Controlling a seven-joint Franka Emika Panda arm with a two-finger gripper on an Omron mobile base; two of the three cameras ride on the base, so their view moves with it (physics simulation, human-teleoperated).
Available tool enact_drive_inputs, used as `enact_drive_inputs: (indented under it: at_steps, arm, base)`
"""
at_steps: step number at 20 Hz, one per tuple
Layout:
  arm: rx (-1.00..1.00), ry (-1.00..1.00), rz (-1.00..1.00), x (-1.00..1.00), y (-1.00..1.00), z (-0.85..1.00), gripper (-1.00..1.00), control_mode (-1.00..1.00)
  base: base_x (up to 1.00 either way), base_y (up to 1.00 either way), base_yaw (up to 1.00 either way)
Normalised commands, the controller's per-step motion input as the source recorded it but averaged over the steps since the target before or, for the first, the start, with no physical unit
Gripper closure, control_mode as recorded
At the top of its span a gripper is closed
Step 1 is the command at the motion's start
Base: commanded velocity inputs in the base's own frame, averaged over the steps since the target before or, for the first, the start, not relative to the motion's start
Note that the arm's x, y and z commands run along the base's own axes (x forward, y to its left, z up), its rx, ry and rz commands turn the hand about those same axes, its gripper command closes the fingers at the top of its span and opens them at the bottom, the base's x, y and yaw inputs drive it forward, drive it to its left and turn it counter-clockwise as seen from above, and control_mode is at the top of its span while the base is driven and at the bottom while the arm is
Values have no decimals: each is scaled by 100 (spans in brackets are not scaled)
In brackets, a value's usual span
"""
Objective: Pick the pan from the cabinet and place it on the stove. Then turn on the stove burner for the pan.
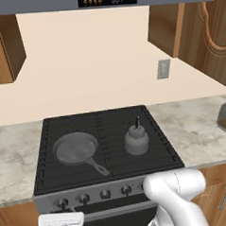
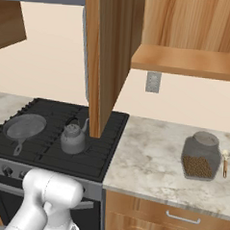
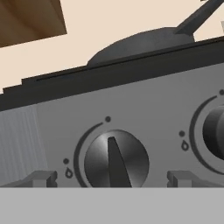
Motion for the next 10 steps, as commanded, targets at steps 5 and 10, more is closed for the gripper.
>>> enact_drive_inputs:
  at_steps: [5, 10]
  arm:
    - [2, 1, 0, 0, 5, -1, -100, -100]
    - [1, 0, 0, 0, 0, 2, -100, -100]
  base:
    - [0, 0, 0]
    - [0, 0, 0]
